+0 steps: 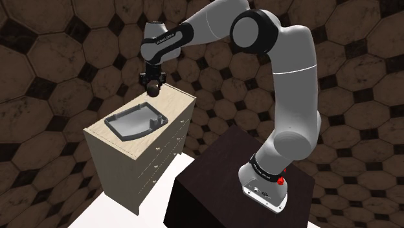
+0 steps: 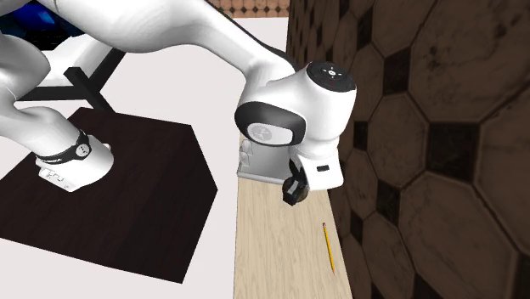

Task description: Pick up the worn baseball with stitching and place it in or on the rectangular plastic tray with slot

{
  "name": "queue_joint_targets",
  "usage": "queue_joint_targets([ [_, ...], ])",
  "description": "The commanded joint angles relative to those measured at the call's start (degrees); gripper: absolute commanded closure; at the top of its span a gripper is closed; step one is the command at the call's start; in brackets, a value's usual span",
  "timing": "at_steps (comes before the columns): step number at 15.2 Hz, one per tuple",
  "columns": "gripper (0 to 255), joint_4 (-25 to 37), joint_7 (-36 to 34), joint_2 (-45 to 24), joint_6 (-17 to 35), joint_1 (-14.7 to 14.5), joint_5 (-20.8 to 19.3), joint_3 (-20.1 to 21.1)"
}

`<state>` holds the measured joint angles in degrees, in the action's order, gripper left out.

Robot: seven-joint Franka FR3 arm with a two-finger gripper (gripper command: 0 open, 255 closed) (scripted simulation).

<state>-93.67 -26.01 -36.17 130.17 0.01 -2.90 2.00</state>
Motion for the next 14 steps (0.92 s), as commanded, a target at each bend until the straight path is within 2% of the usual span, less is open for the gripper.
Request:
queue_joint_targets([
  [1, 255, 0.0, 0.1, 1.1, -1.1, 0.0, 0.1, 0.0],
  [14, 255, 2.3, 0.4, 6.2, -8.5, 0.1, 0.4, 0.2],
])
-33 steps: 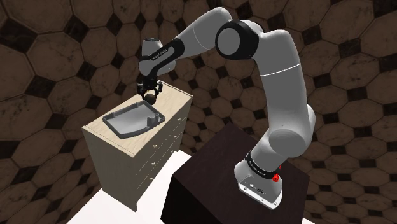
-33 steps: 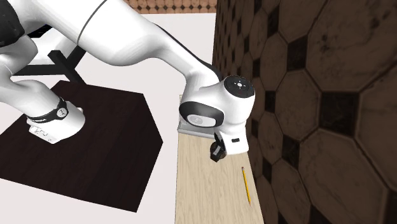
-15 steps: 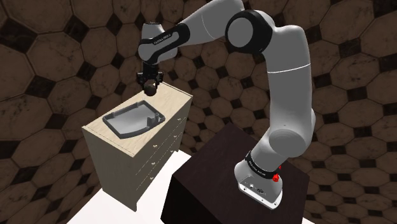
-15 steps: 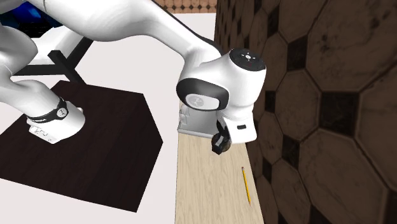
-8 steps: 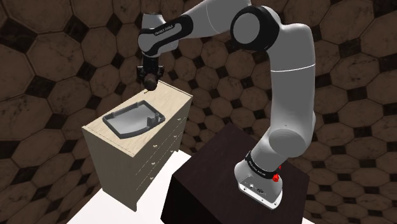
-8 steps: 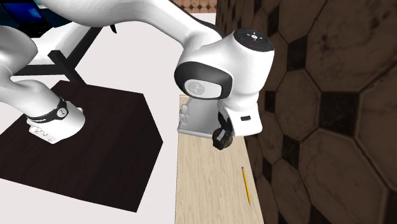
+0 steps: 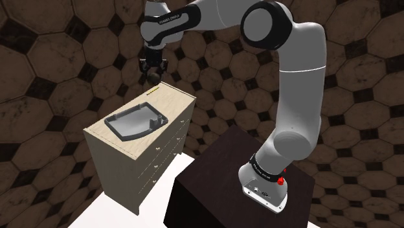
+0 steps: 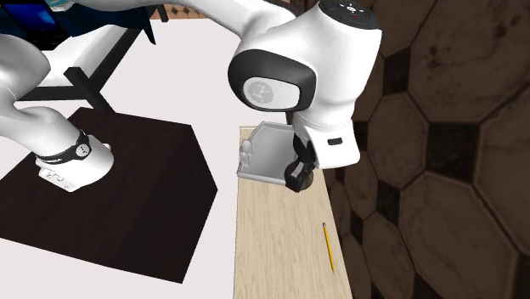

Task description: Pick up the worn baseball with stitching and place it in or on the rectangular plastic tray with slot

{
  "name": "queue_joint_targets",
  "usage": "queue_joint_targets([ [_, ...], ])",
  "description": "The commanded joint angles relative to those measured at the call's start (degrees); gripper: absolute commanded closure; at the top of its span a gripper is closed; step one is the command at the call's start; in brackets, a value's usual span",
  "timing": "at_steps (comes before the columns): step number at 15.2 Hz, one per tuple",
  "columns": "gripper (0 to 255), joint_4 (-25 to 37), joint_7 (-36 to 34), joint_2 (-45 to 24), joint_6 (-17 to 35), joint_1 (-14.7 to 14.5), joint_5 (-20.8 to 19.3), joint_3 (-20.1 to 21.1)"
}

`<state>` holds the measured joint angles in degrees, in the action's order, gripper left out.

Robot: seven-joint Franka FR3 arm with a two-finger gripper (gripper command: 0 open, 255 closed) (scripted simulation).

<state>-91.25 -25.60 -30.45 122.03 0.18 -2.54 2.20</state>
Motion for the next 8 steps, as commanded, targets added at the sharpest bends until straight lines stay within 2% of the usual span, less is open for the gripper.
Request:
queue_joint_targets([
  [1, 255, 0.2, 0.0, 0.8, -1.0, 0.0, 0.0, 0.0],
  [4, 255, 0.9, 0.0, 1.5, -2.4, 0.0, 0.1, 0.1],
  [8, 255, -6.0, -4.2, 6.1, -0.2, -3.0, -0.3, 1.1],
])
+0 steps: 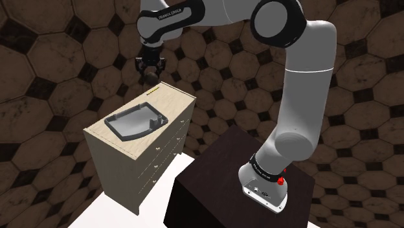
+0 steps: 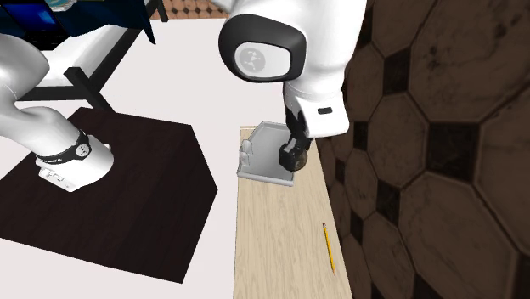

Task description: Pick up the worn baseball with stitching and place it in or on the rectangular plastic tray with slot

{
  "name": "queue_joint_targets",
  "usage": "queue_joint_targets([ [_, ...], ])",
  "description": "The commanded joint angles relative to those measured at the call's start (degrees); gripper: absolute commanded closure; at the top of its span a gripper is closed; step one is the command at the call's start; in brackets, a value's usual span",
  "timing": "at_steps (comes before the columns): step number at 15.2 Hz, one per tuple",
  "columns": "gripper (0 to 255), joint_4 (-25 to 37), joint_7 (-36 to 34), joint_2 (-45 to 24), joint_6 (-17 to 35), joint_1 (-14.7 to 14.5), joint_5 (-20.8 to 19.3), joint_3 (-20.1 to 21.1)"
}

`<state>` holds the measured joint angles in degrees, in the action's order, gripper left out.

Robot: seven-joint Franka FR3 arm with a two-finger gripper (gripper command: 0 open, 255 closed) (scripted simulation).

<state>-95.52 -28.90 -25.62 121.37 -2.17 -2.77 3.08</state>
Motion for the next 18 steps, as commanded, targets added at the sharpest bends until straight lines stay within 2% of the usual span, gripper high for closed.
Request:
queue_joint_targets([
  [1, 255, -3.2, -2.0, 2.3, 0.9, -1.4, -0.2, 0.5],
  [10, 255, -13.5, -13.6, 9.7, 3.4, -8.7, -1.0, 4.1],
  [18, 255, -15.6, -14.1, 6.5, 8.7, -8.9, -1.6, 3.9],
])
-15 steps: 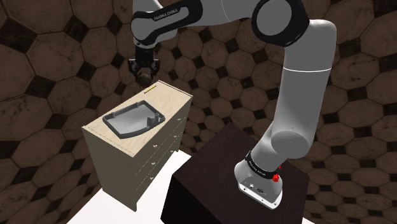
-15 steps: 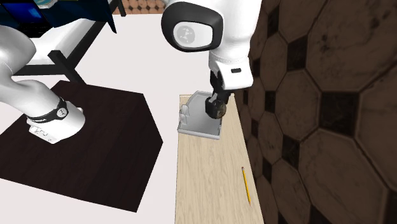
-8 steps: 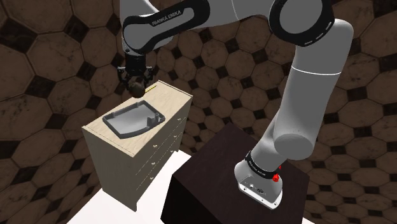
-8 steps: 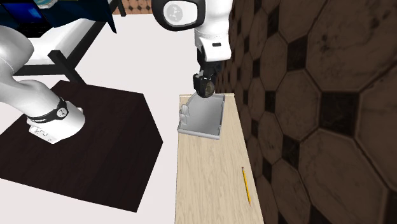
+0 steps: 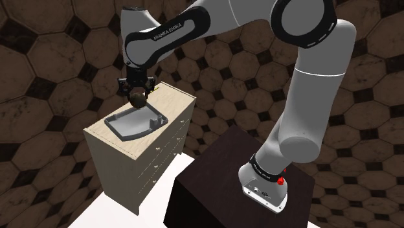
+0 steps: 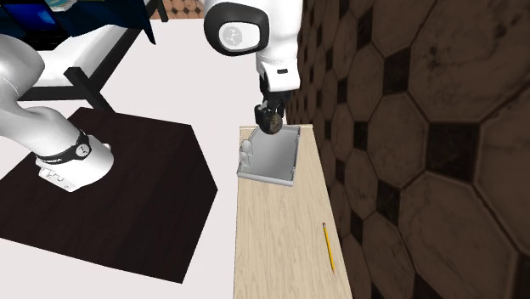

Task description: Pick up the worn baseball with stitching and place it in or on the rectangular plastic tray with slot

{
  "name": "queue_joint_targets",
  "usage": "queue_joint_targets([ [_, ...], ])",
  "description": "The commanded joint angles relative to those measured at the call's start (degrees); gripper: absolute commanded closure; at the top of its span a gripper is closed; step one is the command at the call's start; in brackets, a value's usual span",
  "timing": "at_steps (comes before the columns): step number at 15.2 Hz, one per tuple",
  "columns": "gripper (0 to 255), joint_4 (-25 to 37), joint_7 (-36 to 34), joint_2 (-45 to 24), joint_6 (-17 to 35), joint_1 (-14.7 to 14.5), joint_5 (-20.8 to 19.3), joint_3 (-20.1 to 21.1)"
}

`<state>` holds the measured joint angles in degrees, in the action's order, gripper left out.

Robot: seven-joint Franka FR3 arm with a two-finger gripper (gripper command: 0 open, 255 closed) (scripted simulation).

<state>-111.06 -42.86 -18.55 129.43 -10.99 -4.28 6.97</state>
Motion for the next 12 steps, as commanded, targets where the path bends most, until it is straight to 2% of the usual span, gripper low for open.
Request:
queue_joint_targets([
  [1, 255, -0.2, -0.2, -1.0, 1.2, -0.1, -0.2, -0.1],
  [7, 255, -1.2, -0.7, -3.8, 5.0, -0.3, -0.8, -0.3],
  [12, 255, -1.2, -0.7, -3.8, 5.0, -0.3, -0.8, -0.3],
])
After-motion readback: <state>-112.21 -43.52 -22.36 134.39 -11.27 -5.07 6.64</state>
